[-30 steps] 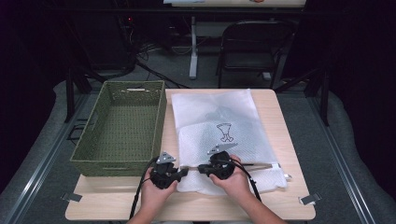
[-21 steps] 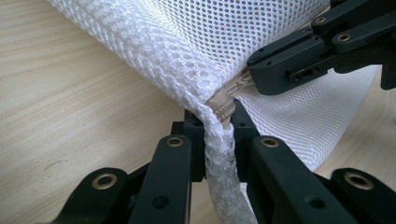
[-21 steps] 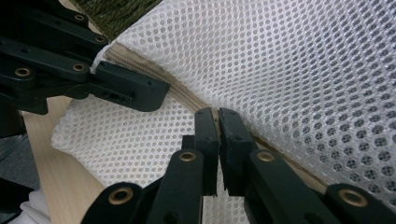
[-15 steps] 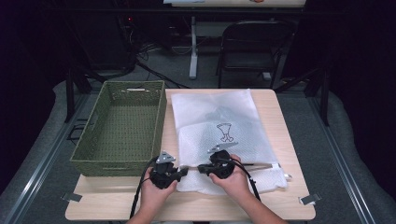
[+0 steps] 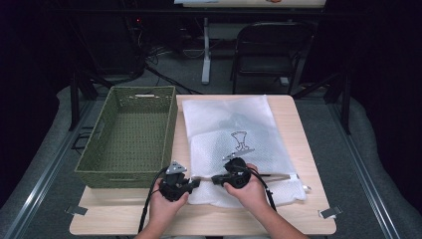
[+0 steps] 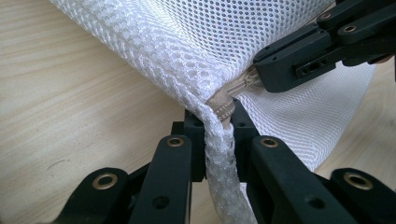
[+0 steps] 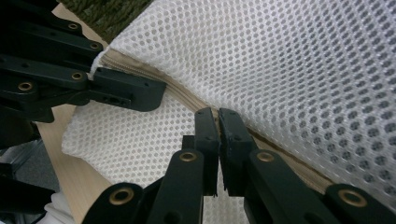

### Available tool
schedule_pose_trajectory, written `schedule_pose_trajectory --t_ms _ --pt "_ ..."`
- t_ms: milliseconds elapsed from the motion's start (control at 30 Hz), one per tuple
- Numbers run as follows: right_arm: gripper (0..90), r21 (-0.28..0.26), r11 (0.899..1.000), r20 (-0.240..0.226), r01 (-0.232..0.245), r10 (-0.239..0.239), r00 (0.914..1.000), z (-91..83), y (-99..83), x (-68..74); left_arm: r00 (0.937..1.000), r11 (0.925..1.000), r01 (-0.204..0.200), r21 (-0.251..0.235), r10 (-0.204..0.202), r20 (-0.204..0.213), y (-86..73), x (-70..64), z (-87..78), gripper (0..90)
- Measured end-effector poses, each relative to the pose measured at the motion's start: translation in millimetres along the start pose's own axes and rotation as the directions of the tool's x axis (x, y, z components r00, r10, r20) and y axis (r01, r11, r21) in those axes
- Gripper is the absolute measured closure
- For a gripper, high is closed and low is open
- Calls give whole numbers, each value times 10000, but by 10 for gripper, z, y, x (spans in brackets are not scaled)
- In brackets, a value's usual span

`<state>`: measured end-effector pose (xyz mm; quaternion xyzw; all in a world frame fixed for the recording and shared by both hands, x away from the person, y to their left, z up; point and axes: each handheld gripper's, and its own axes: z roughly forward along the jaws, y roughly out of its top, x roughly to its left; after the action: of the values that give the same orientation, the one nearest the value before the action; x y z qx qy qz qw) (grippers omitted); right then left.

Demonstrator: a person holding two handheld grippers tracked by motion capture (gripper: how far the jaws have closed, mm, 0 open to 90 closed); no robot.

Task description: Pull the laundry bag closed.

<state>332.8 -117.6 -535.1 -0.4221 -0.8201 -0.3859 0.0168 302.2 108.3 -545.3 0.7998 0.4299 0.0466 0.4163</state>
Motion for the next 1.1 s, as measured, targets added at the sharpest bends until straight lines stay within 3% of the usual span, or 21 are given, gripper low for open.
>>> schedule_pose_trajectory --t_ms 867,1033,1100 --pt "871 202 9998 177 -7 4 9998 -64 -51 -37 9999 9999 -137 29 137 -75 -4 -45 -14 834" --pt "871 198 9997 133 -104 101 9999 -69 -63 -53 9993 9997 -242 82 245 -271 -3 -51 -18 836" --pt "871 264 9996 510 59 -72 9987 -80 -73 -69 9989 9999 -133 99 138 -441 -6 -42 -33 837"
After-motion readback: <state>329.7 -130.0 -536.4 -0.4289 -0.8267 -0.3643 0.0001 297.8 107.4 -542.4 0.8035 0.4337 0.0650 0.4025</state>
